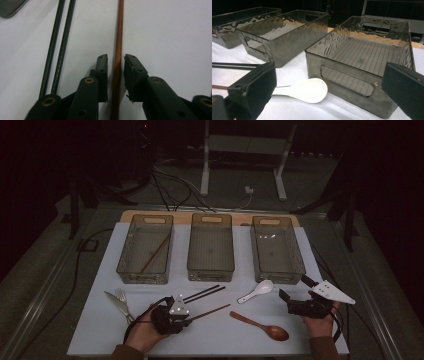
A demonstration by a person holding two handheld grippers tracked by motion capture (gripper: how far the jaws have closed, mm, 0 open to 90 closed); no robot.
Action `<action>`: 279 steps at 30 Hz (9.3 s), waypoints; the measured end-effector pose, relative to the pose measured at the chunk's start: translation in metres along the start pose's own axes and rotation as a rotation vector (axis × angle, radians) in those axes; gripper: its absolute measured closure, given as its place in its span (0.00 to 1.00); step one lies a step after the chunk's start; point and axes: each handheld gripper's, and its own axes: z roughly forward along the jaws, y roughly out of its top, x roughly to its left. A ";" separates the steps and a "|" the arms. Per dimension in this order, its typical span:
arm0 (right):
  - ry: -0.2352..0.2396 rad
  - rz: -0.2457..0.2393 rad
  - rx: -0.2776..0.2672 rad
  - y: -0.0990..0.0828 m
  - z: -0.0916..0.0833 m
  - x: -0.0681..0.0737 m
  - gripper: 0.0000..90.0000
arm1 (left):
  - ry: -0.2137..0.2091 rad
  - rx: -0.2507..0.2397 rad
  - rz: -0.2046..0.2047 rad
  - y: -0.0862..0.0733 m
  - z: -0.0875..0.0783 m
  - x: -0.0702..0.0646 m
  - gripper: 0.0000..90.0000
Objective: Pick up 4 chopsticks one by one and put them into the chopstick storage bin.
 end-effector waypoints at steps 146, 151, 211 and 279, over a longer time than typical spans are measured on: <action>-0.003 -0.007 0.002 -0.001 0.000 -0.002 0.00 | 0.386 -0.169 -0.437 -0.004 -0.072 0.202 0.95; -0.004 -0.007 0.003 -0.001 0.000 -0.002 0.00 | 0.377 -0.227 -0.488 -0.007 -0.071 0.203 0.58; 0.000 0.000 -0.001 0.000 -0.001 -0.002 0.00 | 0.222 -0.421 -0.385 0.012 -0.096 0.141 0.01; -0.002 -0.003 -0.004 0.000 -0.001 -0.002 0.00 | 0.085 -0.279 -0.230 0.029 -0.012 0.072 0.01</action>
